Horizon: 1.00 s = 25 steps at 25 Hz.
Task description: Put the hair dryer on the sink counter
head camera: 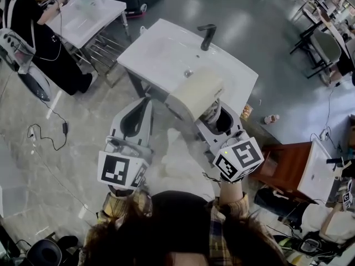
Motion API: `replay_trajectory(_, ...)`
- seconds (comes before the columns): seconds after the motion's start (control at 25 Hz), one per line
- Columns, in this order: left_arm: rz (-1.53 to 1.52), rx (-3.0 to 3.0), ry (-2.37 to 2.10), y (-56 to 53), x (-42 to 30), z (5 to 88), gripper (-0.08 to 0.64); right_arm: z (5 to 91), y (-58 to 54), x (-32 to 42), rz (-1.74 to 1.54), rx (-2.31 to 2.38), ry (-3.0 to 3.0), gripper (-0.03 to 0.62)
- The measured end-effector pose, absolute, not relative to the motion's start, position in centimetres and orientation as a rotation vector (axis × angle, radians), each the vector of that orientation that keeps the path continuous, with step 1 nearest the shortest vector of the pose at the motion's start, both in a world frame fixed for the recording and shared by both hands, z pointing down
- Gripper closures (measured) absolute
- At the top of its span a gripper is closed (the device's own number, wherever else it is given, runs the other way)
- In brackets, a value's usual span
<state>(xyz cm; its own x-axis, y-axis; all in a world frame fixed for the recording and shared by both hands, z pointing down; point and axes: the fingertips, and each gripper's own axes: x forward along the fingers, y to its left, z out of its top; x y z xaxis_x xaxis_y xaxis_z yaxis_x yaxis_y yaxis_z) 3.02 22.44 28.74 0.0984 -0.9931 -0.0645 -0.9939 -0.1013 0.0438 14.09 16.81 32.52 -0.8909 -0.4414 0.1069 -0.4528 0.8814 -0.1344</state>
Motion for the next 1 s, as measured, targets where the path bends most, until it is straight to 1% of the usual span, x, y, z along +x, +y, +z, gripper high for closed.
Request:
replay_trajectory(0.16, 0.111, -2.269, 2.122, 22.0, 0.2, 29.1, 0.543, 32.6, 15.2, 12.5, 0.250, 0.710, -2.974, 0.321)
replay_trajectory(0.4, 0.122, -2.233, 2.152, 18.4, -4.8, 29.4, 0.543, 32.8, 11.0, 7.7, 0.226, 0.669, -2.975, 0.322)
replay_trajectory(0.8, 0.090, -2.334, 2.099, 4.5, -13.5, 30.4, 0.543, 34.6, -1.4, -1.9, 0.290, 0.715, -2.915, 0.321)
replay_trajectory(1.0, 0.084, -2.388, 2.039, -2.0, -15.7, 29.8, 0.543, 34.6, -6.9, -3.9, 0.306, 0.778, -2.891, 0.321)
